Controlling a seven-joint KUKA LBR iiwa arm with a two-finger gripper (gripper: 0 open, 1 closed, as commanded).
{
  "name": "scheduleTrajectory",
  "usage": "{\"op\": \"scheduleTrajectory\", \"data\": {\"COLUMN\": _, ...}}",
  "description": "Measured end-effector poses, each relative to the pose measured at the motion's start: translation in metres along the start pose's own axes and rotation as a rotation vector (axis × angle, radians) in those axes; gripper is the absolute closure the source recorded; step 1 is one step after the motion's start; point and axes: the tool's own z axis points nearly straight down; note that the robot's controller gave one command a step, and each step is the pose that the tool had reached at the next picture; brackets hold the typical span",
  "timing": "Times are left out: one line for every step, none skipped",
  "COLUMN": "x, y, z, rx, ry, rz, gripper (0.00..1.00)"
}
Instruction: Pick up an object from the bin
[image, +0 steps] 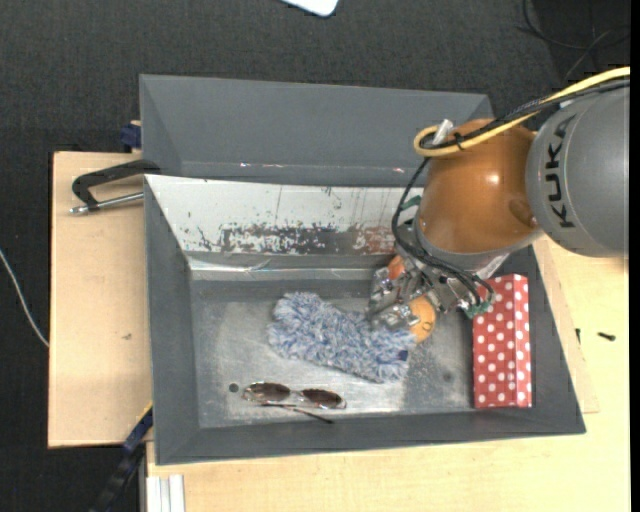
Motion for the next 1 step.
{"op": "scheduleTrajectory", "data": {"x": -0.0004, "y": 0.0001, "z": -0.0161, "rx": 0.001, "ry": -0.002, "rz": 0.000, "gripper": 1.00}}
